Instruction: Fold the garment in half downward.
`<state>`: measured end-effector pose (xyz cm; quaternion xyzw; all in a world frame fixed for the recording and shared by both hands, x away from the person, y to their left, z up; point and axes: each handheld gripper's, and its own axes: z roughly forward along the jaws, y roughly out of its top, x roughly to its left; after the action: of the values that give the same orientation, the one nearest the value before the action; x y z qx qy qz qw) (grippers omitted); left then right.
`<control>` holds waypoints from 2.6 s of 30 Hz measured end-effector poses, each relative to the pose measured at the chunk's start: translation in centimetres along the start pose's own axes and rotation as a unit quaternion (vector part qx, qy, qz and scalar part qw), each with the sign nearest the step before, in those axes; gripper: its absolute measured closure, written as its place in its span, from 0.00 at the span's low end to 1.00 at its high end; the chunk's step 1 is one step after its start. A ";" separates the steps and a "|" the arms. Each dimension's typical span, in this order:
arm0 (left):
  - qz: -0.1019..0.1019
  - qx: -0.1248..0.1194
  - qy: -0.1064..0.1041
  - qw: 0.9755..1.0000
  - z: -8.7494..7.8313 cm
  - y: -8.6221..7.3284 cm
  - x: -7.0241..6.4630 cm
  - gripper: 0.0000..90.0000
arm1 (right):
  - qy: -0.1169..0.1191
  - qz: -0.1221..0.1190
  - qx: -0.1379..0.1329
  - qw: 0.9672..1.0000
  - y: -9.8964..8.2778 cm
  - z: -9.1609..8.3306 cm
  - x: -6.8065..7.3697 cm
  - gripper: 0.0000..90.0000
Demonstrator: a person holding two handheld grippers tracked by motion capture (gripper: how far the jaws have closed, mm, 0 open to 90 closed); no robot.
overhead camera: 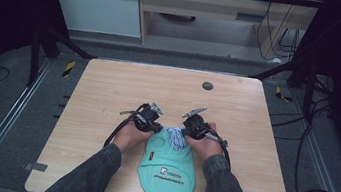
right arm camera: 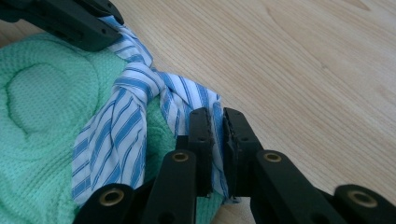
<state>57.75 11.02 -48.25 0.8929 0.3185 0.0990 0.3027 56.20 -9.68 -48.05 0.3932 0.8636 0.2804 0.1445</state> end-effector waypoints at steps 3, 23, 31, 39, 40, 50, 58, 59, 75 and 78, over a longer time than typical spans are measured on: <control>0.000 0.000 0.003 1.000 -0.2 0.1 0.0 0.93 | 0.001 -0.006 -0.007 1.000 0.0 -0.3 0.1 0.92; 0.023 -0.013 0.007 1.000 -1.8 1.4 0.3 0.94 | 0.002 -0.014 -0.029 0.999 0.5 -2.0 0.2 0.92; 0.031 -0.016 0.007 0.999 -2.1 1.4 0.3 0.94 | 0.003 -0.010 -0.028 1.000 0.4 -2.1 0.1 0.92; 0.032 -0.034 0.010 0.999 -2.9 1.6 0.5 0.94 | -0.005 -0.017 -0.034 0.999 0.9 -2.4 0.2 0.93; 0.030 -0.035 0.010 0.999 -3.1 1.6 0.5 0.94 | -0.004 -0.016 -0.039 0.999 0.9 -2.4 0.2 0.93; 0.026 -0.052 0.024 0.998 -4.5 2.0 1.0 0.94 | -0.001 -0.030 -0.067 0.997 1.8 -3.3 0.3 0.93; 0.030 -0.065 0.034 0.997 -5.6 2.5 0.8 0.94 | -0.008 -0.052 -0.080 0.995 2.4 -4.6 0.5 0.93; 0.031 -0.065 0.036 0.997 -5.6 2.6 0.7 0.94 | -0.009 -0.054 -0.081 0.995 2.5 -4.8 0.5 0.93; 0.047 -0.079 0.049 0.995 -7.7 3.9 0.1 0.94 | -0.014 -0.078 -0.108 0.991 2.9 -6.8 0.7 0.93; 0.048 -0.085 0.048 0.994 -7.9 4.0 -0.2 0.94 | -0.018 -0.089 -0.112 0.990 3.0 -7.5 0.6 0.93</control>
<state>56.69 12.24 -39.53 0.8724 0.2795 0.1833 0.3565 54.09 -10.40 -40.30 0.3016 0.8554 0.3542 0.2278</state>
